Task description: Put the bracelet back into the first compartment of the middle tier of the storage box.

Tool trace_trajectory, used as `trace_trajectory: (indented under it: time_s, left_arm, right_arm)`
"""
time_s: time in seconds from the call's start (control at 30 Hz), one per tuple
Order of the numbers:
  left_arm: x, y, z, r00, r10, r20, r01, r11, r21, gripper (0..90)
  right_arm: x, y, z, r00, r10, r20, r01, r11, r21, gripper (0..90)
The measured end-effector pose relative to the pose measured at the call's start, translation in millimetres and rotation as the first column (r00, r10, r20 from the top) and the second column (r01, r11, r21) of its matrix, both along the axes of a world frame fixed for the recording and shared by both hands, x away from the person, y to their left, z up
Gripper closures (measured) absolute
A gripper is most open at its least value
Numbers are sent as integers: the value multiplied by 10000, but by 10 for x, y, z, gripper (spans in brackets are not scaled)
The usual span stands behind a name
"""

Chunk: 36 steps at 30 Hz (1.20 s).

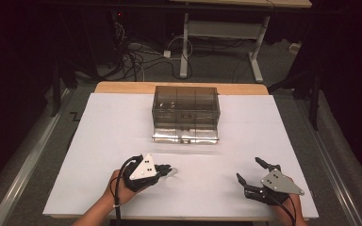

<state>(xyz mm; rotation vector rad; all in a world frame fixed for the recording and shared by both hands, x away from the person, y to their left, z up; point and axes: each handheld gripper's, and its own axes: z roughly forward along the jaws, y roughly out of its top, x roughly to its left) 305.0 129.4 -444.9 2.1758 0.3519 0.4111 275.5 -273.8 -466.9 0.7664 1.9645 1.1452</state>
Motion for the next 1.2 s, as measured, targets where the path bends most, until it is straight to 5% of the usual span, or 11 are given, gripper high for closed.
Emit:
trace_trajectory:
  time_s: [1.2]
  left_arm:
    - [37, 120, 147, 9963, 599, 622, -588, 9981, -189, 829]
  right_arm:
    - [6, -19, -8, 10000, -38, -13, 38, 10000, 43, 171]
